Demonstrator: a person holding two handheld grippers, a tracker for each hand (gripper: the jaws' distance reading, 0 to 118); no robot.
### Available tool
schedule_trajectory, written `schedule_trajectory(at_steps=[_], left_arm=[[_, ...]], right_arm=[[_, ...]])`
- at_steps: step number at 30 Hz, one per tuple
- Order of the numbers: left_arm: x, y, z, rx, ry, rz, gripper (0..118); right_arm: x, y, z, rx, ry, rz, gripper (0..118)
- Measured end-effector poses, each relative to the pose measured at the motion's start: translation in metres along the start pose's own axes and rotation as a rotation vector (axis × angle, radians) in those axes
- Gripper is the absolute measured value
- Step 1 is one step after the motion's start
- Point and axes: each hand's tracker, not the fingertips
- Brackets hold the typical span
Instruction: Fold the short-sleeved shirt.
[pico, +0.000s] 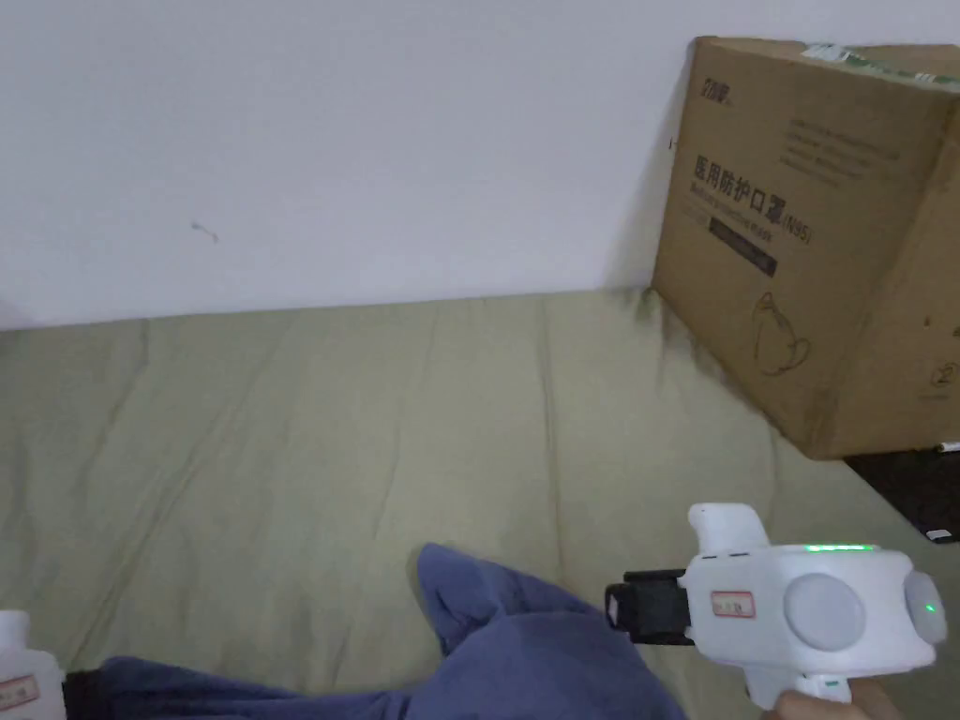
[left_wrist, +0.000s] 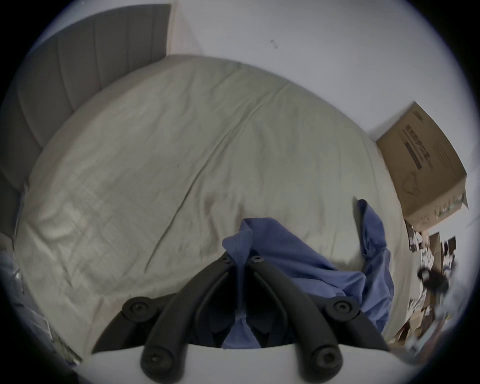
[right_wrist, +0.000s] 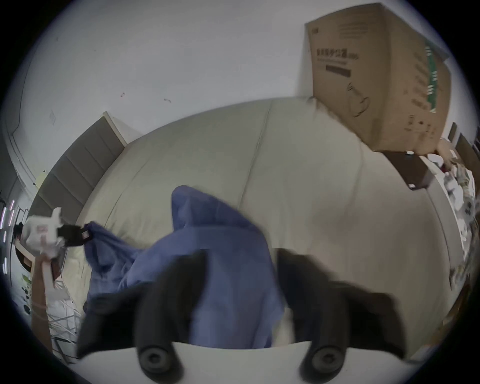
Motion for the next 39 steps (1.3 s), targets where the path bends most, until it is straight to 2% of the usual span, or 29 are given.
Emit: schedule_trajectory(at_steps=[1,2,6,8,10,11,13,14,15,16,17,18,19,21,23,27,31,34,39], left_arm=[[0.001,0.000,0.007,0.008,-0.010,-0.007,4],[0.001,0.000,0.013,0.012,-0.018,-0.013,4],[0.005,0.006,0.019,0.029,-0.024,-0.040,4],[0.006,0.010,0.014,0.027,-0.024,-0.042,4],[0.003,0.008,0.011,0.023,-0.021,-0.052,4],[0.002,0.010,0.005,0.016,-0.012,-0.059,4],[-0.003,0.009,0.000,-0.005,0.004,-0.063,4],[-0.005,0.009,-0.002,-0.011,0.003,-0.061,4],[-0.008,0.010,-0.005,-0.012,0.004,-0.051,4],[-0.009,0.010,-0.004,-0.012,0.010,-0.030,4],[-0.009,0.009,-0.002,-0.010,0.013,-0.027,4],[-0.009,0.009,0.001,-0.006,0.011,-0.031,4],[-0.009,0.011,0.003,-0.003,0.015,-0.038,4],[-0.008,0.013,0.011,0.000,0.041,-0.062,4],[-0.009,0.015,0.023,0.013,0.050,-0.074,4],[-0.014,0.024,0.061,0.071,0.055,-0.055,4],[-0.012,0.037,0.109,0.156,0.060,-0.071,4],[-0.004,0.049,0.153,0.242,0.048,-0.085,4],[0.020,0.085,0.209,0.356,0.030,-0.124,4]], right_arm=[[-0.002,0.014,-0.016,-0.044,0.024,0.004,85],[-0.001,0.027,-0.033,-0.107,0.023,-0.007,91],[0.003,0.055,-0.113,-0.322,0.010,0.033,91],[0.002,0.054,-0.140,-0.385,-0.042,0.010,91],[0.002,0.041,-0.158,-0.417,-0.060,-0.041,90],[-0.002,0.037,-0.156,-0.356,-0.076,-0.016,89],[-0.012,0.034,-0.149,-0.350,-0.112,0.054,84],[-0.017,0.034,-0.146,-0.351,-0.115,0.104,73],[-0.021,0.033,-0.145,-0.357,-0.150,0.133,64],[-0.024,0.033,-0.143,-0.362,-0.156,0.150,50],[-0.029,0.034,-0.138,-0.363,-0.156,0.152,22],[-0.032,0.034,-0.135,-0.354,-0.212,0.164,4],[-0.036,0.034,-0.131,-0.359,-0.227,0.162,4],[-0.031,0.034,-0.123,-0.385,-0.151,0.141,4],[-0.031,0.036,-0.109,-0.388,-0.141,0.106,4],[-0.021,0.052,-0.056,-0.281,-0.088,-0.015,4],[-0.007,0.078,0.019,-0.130,0.009,-0.123,4],[-0.010,0.091,0.089,-0.009,-0.008,-0.085,4],[-0.011,0.120,0.180,0.143,0.035,-0.119,4]])
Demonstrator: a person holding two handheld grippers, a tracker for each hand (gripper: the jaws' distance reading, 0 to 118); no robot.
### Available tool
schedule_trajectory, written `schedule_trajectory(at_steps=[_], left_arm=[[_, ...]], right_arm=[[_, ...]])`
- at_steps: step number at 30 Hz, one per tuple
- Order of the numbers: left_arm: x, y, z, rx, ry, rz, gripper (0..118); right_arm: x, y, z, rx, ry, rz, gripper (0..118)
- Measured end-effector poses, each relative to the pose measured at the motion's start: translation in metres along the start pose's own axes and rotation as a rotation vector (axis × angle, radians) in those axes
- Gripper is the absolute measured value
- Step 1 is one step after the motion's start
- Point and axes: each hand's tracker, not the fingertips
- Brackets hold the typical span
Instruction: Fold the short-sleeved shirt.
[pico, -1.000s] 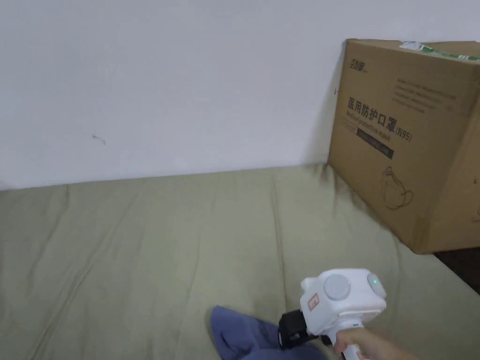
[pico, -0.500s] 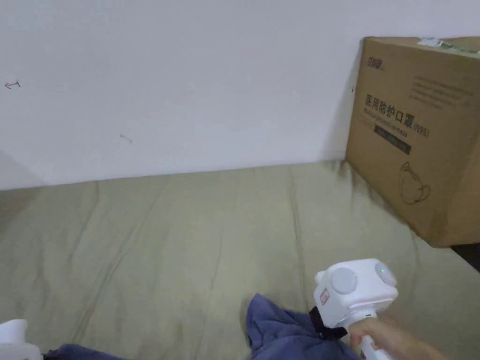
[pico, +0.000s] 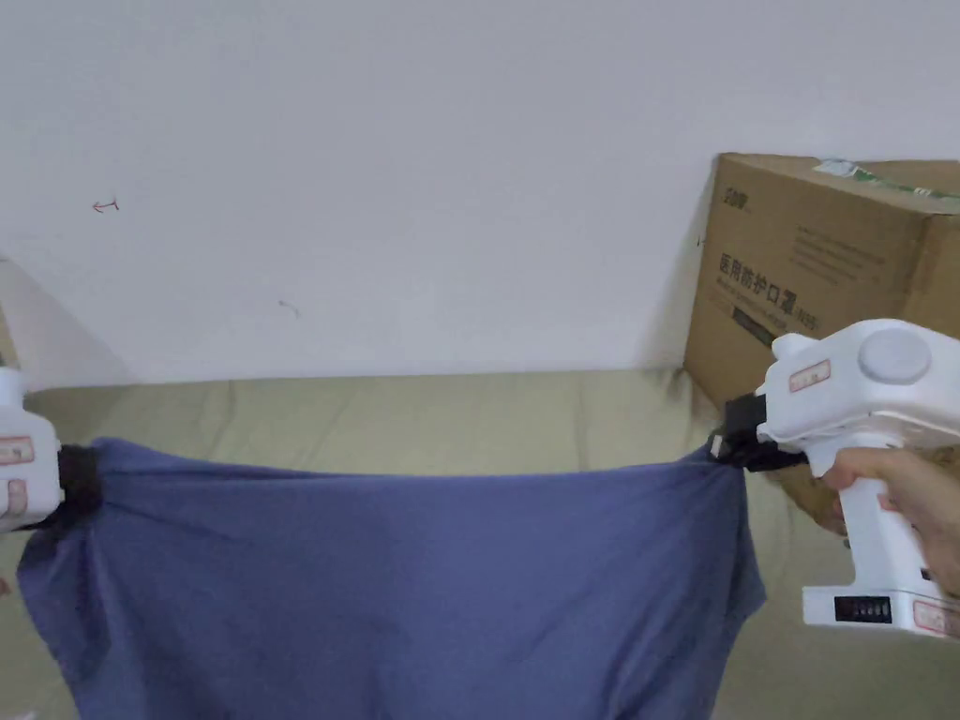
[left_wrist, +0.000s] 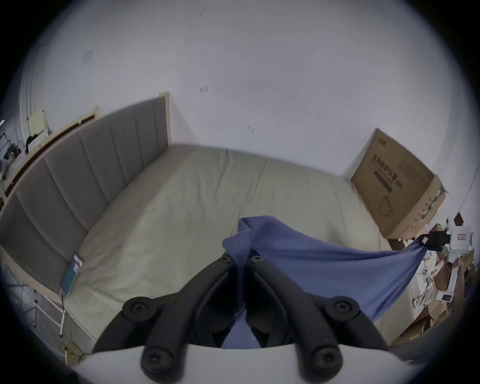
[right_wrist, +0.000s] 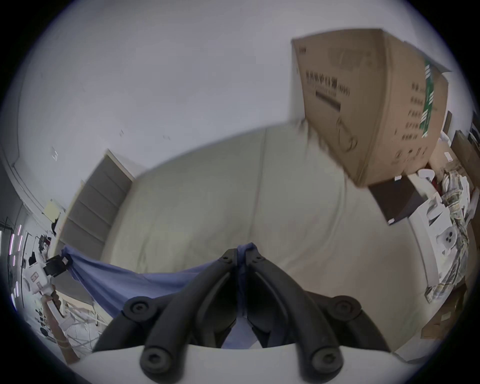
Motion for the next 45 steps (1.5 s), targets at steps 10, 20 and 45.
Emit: schedule_trajectory(at_steps=[10,20,45], left_arm=[[0.035,0.134,0.016,0.153,0.028,-0.070,4],[0.054,0.273,0.000,0.307,0.140,-0.100,4],[0.025,0.102,-0.308,-0.091,0.242,-0.135,4]], right_arm=[[-0.047,0.120,0.053,0.189,0.040,-0.043,4],[-0.132,0.265,0.064,0.366,0.062,-0.040,4],[-0.077,0.145,-0.246,-0.023,-0.118,0.003,4]])
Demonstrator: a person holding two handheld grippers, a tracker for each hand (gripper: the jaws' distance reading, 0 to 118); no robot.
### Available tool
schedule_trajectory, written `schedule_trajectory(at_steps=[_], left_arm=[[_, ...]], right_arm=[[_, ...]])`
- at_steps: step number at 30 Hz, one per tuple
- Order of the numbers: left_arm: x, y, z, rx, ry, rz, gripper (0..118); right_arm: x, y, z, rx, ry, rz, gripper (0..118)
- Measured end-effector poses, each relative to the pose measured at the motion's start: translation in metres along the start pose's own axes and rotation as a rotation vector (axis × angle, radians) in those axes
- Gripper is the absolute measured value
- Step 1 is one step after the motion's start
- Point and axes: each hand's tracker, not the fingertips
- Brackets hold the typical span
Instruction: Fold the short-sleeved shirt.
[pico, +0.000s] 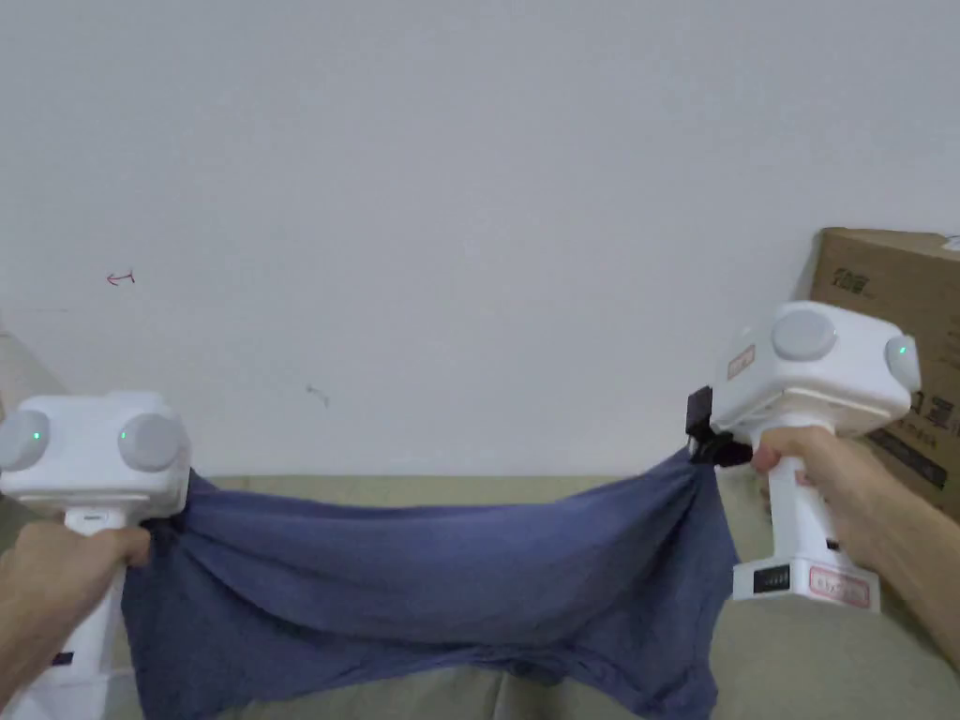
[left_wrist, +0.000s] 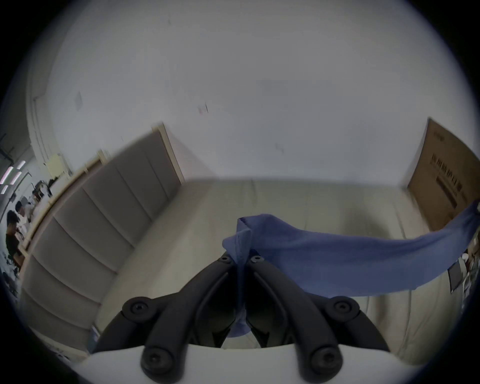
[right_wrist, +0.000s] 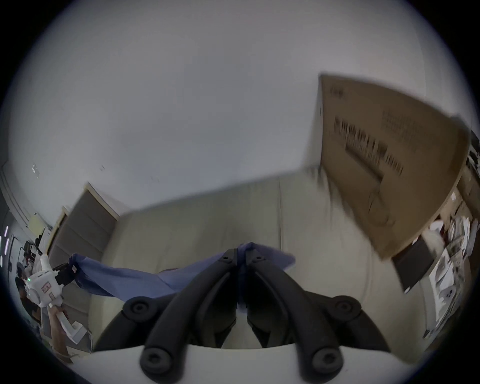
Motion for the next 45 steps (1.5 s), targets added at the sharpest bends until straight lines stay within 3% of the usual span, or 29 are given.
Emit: schedule_trajectory(at_steps=[5,10,16,22,27,34,40,45], left_arm=[[0.005,-0.078,-0.065,-0.208,-0.048,0.009,4],[-0.011,-0.114,-0.071,-0.243,-0.070,-0.019,4],[-0.047,-0.146,-0.010,-0.255,-0.141,0.080,4],[-0.061,-0.212,0.079,-0.248,-0.162,0.023,4],[-0.079,-0.290,0.149,-0.250,-0.168,0.011,4],[-0.101,-0.391,0.202,-0.312,-0.161,0.035,4],[-0.120,-0.430,0.225,-0.311,-0.151,0.039,4],[-0.130,-0.433,0.235,-0.259,-0.153,0.067,5]], right_arm=[[0.043,-0.081,-0.089,-0.210,-0.039,-0.065,4],[0.073,-0.123,-0.102,-0.266,-0.053,-0.074,4],[0.096,-0.135,-0.032,-0.201,0.002,-0.112,4],[0.092,-0.219,0.082,-0.164,0.033,-0.067,4],[0.116,-0.315,0.141,-0.169,0.091,-0.144,4],[0.161,-0.431,0.170,-0.252,0.079,-0.216,4],[0.173,-0.476,0.195,-0.265,0.083,-0.212,4],[0.163,-0.482,0.201,-0.255,0.080,-0.137,4]])
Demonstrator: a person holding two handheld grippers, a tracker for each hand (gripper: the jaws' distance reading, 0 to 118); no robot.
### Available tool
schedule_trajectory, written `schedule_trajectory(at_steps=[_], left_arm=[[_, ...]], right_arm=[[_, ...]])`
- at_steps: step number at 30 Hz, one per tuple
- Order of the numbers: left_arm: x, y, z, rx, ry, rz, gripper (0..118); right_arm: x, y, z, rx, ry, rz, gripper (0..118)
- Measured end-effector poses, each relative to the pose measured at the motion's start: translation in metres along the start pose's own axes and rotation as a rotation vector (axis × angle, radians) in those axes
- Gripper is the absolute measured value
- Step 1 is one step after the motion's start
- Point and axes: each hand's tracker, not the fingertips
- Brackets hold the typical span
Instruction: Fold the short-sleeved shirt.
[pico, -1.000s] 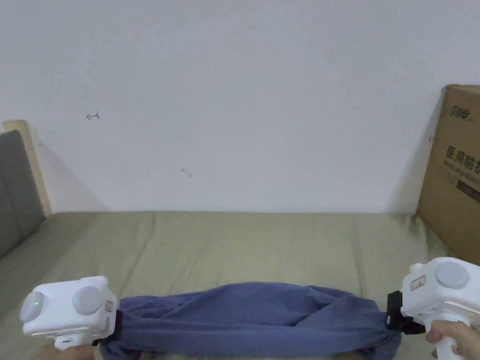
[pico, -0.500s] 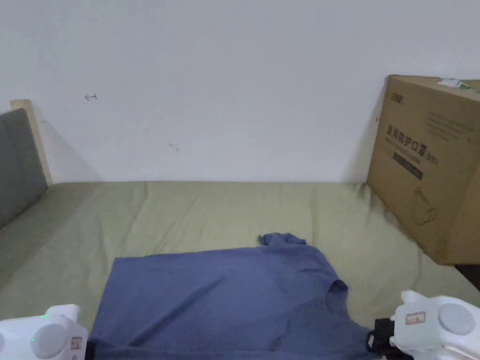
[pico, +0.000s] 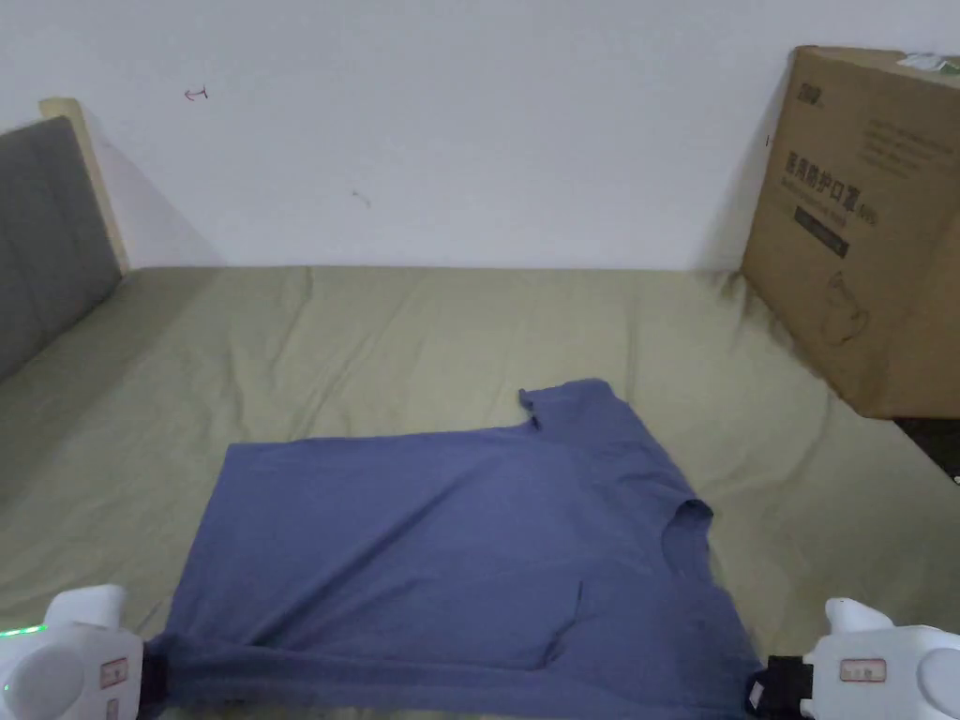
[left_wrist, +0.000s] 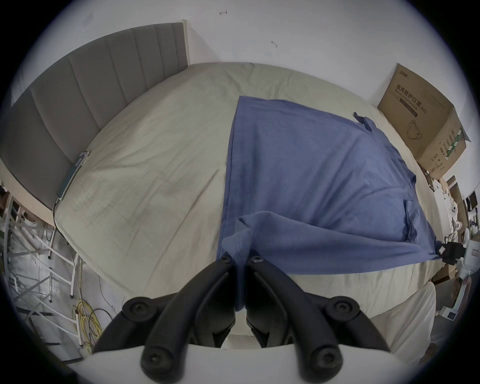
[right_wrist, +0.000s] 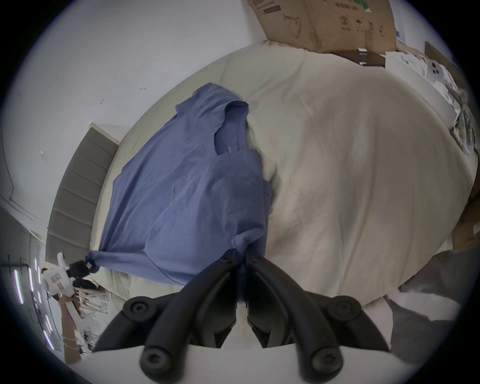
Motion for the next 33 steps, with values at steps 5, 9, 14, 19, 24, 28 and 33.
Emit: schedule_trajectory(at_steps=[5,9,14,19,24,28,33], left_arm=[[0.003,0.001,0.017,-0.006,0.009,-0.030,100],[-0.002,-0.003,0.044,0.051,-0.087,0.079,102],[0.002,-0.002,0.062,0.087,-0.148,0.188,0],[0.017,0.018,0.037,0.051,-0.116,0.146,0],[0.031,0.100,-0.005,0.048,-0.096,0.081,0],[0.032,0.199,-0.084,-0.082,-0.078,0.145,106],[0.041,0.294,-0.170,-0.092,0.000,0.087,109]], right_arm=[[-0.013,0.008,0.008,0.056,-0.070,0.112,73],[-0.028,0.008,0.031,0.112,-0.055,0.186,91],[-0.044,0.015,0.042,0.167,0.012,0.179,5],[-0.048,0.041,0.018,0.128,0.010,0.126,1],[-0.064,0.093,-0.010,0.124,0.007,0.127,1],[-0.092,0.134,-0.039,0.115,-0.002,0.191,1],[-0.114,0.166,-0.079,0.081,-0.005,0.239,1]])
